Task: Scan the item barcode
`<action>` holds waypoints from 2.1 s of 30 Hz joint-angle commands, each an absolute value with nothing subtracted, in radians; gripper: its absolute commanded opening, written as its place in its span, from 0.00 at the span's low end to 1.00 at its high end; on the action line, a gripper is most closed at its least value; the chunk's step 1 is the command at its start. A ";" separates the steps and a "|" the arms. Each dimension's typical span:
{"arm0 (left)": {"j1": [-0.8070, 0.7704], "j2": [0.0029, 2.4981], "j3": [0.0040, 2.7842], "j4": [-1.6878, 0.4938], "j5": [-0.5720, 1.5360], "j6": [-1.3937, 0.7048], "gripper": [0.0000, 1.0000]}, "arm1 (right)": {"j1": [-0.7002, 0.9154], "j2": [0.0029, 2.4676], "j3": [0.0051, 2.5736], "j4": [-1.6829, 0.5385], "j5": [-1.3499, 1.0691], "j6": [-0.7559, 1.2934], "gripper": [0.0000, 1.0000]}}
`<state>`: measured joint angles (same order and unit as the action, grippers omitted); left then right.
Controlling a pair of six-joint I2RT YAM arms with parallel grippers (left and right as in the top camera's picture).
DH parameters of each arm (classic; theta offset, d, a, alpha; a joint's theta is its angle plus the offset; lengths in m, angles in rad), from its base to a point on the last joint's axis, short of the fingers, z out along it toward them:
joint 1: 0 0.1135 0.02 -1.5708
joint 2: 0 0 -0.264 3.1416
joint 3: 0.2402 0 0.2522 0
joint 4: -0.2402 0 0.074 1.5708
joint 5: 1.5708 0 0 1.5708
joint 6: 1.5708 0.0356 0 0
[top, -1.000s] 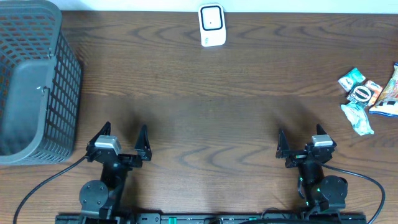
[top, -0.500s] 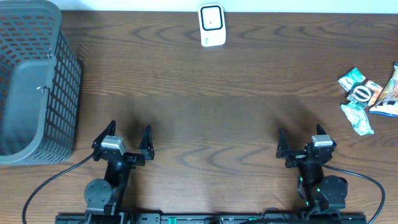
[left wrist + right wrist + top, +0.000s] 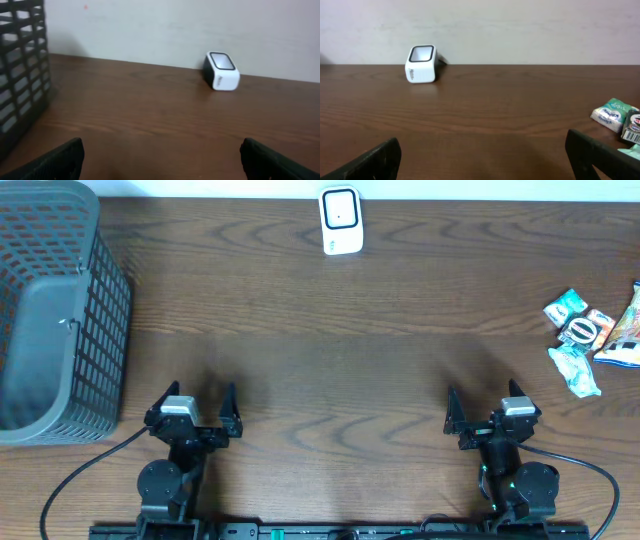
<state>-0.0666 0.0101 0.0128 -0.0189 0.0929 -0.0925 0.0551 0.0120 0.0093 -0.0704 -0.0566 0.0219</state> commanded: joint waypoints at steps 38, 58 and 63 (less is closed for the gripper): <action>-0.044 0.001 0.004 -0.072 0.033 -0.143 0.98 | 0.059 0.006 0.006 -0.072 -0.062 0.036 0.99; -0.044 0.002 0.004 -0.071 0.033 -0.143 0.98 | 0.059 0.006 0.006 -0.072 -0.062 0.036 0.99; -0.044 0.004 0.004 -0.071 0.033 -0.143 0.98 | 0.059 0.006 0.006 -0.072 -0.062 0.036 0.99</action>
<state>-0.0490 0.0101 0.0166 -0.0265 0.0528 -0.1345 0.0551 0.0120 0.0093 -0.0708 -0.0563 0.0219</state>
